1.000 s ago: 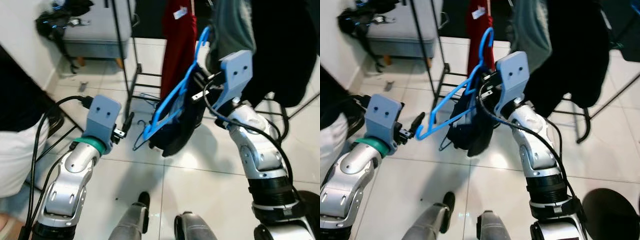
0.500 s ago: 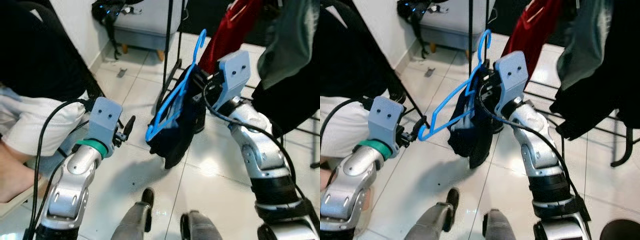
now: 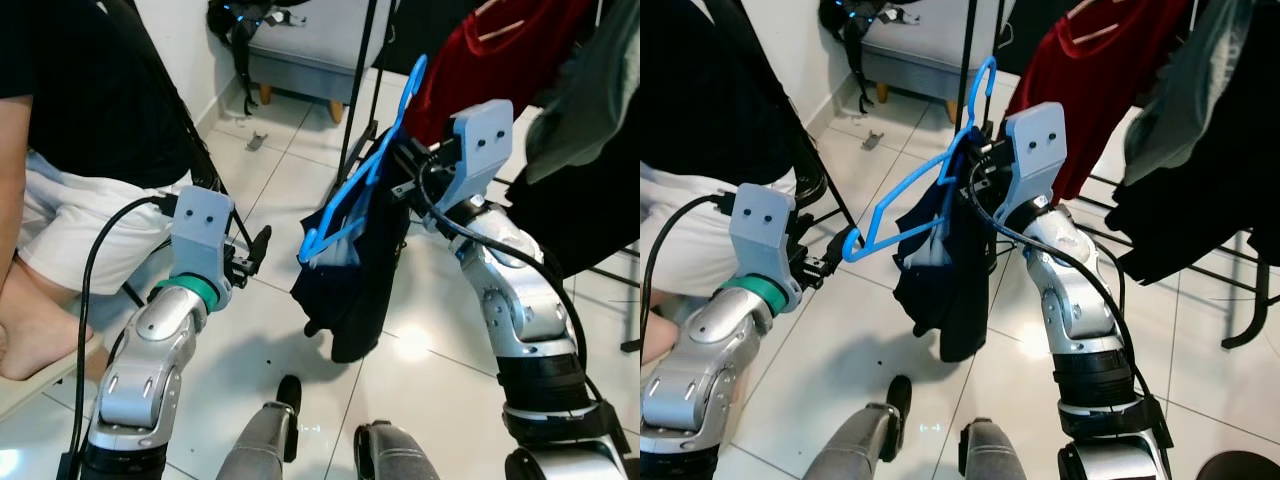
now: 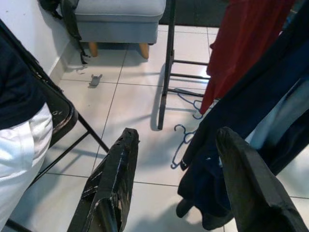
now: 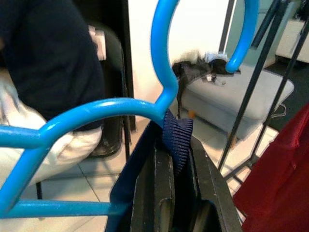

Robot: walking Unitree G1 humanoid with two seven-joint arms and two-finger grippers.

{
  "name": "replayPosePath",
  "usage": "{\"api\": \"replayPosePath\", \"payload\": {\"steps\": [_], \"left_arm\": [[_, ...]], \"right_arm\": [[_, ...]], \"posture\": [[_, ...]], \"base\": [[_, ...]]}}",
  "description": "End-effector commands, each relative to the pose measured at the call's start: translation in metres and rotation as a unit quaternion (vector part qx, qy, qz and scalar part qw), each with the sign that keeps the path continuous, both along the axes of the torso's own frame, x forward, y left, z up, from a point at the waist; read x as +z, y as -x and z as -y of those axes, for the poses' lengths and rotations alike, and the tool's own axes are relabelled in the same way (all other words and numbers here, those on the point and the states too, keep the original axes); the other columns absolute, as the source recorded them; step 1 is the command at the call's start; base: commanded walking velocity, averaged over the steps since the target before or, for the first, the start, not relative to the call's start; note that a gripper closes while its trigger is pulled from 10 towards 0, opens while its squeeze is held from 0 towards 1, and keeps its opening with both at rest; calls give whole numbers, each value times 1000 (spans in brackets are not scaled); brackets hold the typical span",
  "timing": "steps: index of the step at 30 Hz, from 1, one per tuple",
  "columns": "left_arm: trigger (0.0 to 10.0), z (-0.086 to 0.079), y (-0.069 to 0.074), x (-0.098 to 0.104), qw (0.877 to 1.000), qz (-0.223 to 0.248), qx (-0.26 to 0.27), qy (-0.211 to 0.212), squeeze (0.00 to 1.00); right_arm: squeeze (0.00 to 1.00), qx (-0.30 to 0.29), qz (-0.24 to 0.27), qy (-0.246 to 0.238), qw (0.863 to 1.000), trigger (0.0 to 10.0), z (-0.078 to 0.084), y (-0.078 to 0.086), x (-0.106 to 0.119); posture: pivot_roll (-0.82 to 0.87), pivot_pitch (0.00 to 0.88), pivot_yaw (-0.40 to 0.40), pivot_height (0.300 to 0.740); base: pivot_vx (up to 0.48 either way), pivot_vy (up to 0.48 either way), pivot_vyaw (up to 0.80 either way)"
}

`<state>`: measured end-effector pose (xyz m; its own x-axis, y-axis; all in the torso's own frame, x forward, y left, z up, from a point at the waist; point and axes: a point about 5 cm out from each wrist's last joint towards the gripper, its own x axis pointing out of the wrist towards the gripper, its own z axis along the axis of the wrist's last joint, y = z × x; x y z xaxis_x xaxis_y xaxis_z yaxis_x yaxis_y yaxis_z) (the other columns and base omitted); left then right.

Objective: Hang hanger

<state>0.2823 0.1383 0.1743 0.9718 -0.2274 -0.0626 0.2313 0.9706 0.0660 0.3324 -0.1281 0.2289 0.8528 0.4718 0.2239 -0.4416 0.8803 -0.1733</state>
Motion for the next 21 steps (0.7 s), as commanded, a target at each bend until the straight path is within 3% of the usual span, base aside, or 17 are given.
{"api": "replayPosePath", "payload": {"steps": [1,4,7,11,13,15,17,19,21], "left_arm": [[10000,0,0,-7,1000,-11,3,-1,0],[10000,4,-5,-11,1000,-11,4,-1,0],[10000,16,-16,-23,1000,-20,-10,-2,0],[10000,24,-20,-32,999,-42,-24,-11,0],[10000,24,-20,-32,999,-42,-24,-11,0],[10000,26,-20,-34,998,-48,-29,-14,0],[10000,17,-19,-27,997,-22,-29,-62,0],[10000,17,-19,-27,997,-22,-29,-62,0],[10000,6,-18,-21,994,1,-22,-104,0]], "right_arm": [[0,10,-5,12,1000,10000,-3,1,-6],[0,28,-19,35,999,10000,-9,0,-14],[0,86,-40,65,993,10000,-25,-2,-21],[0,142,-35,48,988,10000,-41,-1,-11],[0,142,-35,48,988,10000,-41,-1,-11],[0,171,-24,25,985,10000,-47,1,2],[0,227,17,-7,974,10000,-47,12,37],[0,227,17,-7,974,10000,-47,12,37],[0,256,39,-3,966,10000,-40,22,54]], "posture": [[-22,189,65,740],[-55,182,42,740],[-87,166,5,740],[-94,161,11,740],[-94,161,11,740],[-93,162,17,740],[-88,160,33,740],[-88,160,33,740],[-88,163,38,740]], "base": [[0,0,0],[0,0,0],[0,0,0],[0,0,0],[0,0,0],[0,0,0],[0,0,0],[0,0,0],[0,0,0]]}}
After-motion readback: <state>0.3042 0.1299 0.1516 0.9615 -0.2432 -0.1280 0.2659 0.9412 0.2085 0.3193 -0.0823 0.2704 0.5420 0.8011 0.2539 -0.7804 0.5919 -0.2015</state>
